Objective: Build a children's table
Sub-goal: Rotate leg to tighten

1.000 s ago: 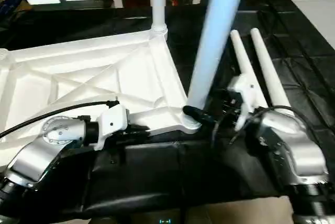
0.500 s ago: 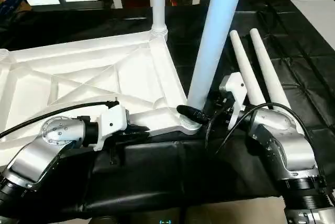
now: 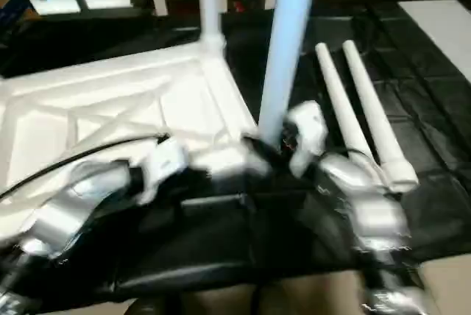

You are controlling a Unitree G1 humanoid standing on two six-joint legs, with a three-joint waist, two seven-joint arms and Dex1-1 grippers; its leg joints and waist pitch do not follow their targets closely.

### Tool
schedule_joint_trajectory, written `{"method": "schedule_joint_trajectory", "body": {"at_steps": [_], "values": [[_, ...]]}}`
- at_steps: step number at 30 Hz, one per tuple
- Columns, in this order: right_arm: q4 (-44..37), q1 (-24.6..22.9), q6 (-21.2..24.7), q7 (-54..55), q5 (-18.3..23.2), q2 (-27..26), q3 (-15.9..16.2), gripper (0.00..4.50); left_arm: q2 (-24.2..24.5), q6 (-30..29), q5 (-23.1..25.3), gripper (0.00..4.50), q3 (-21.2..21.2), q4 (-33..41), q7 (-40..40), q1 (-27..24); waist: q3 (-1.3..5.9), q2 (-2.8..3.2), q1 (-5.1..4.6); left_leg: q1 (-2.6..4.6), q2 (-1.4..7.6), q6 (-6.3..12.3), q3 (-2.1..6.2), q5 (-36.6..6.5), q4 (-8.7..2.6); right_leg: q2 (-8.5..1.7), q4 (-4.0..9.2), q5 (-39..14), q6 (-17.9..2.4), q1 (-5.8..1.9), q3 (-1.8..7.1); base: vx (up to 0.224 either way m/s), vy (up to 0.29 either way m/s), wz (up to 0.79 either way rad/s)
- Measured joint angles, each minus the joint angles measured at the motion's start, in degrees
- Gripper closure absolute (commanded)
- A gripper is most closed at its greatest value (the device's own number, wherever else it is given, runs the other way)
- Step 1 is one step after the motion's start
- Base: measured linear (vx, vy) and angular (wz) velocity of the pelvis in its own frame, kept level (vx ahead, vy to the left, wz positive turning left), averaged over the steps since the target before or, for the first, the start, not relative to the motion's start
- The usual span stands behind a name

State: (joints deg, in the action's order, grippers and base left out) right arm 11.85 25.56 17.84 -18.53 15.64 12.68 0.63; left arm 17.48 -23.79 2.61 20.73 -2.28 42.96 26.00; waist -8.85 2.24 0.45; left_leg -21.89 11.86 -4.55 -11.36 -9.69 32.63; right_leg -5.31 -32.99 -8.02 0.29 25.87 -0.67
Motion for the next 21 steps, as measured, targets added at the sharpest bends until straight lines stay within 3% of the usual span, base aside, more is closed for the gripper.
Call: {"method": "schedule_joint_trajectory", "body": {"at_steps": [4,7,11,13,15,21], "values": [[8.16,4.25,-6.66,16.65,-3.86,-6.16,-2.93,2.41,-8.69,-3.06,2.59,4.5,1.74,-4.63,-7.59,3.36,0.02,-0.08,-0.12,-0.11,-0.05,0.0,0.07,0.01,0.03,-0.03,0.24,-0.04,0.07,-0.02,-0.02,-0.013,0.001,0.0],[12.95,7.16,-9.01,19.48,-5.06,-7.36,-4.45,2.44,-11.34,-2.83,3.81,4.5,2.08,-7.32,-9.52,5.01,0.04,-0.11,-0.24,-0.21,-0.1,0.0,0.12,0.01,-0.01,-0.01,0.45,-0.04,0.09,-0.03,-0.1,0.0,0.0,0.0],[12.72,7.01,-9.21,12.53,-4.93,-5.33,-3.52,2.44,-8.75,-0.65,3.67,4.5,2.62,-7.13,-8.34,4.84,0.07,-0.18,-0.32,-0.23,-0.08,0.0,0.15,0.01,-0.02,0.02,0.44,0.09,0.22,-0.02,-0.13,0.0,0.0,0.0],[9.36,4.05,-9.44,3.72,-3.43,-1.8,-2.1,1.91,-5.58,1.85,2.56,4.5,2.54,-5.23,-5.34,3.27,0.07,-0.18,-0.3,-0.25,-0.04,0.0,0.12,0.01,-0.16,0.03,0.41,0.17,0.22,0.02,-0.14,0.0,0.0,0.0],[5.54,1.23,-8.55,-4.07,-1.19,1.8,-0.56,1.79,-2.14,4.07,0.8,4.5,2.06,-3.01,-1.2,1.42,0.04,-0.12,-0.15,-0.21,0.0,0.0,0.12,0.01,-0.32,0.03,0.37,0.4,0.33,0.03,-0.16,0.026,-0.009,0.02],[-6.15,-6.19,-3.35,-23.74,6.65,14.28,0.87,1.35,3.92,7.0,-3.72,4.5,0.35,1.89,8.04,-2.62,-0.09,0.22,1.41,-0.28,0.06,0.37,0.01,0.1,-0.52,0.01,0.35,0.16,0.26,0.11,-0.15,0.057,-0.003,0.01]]}}
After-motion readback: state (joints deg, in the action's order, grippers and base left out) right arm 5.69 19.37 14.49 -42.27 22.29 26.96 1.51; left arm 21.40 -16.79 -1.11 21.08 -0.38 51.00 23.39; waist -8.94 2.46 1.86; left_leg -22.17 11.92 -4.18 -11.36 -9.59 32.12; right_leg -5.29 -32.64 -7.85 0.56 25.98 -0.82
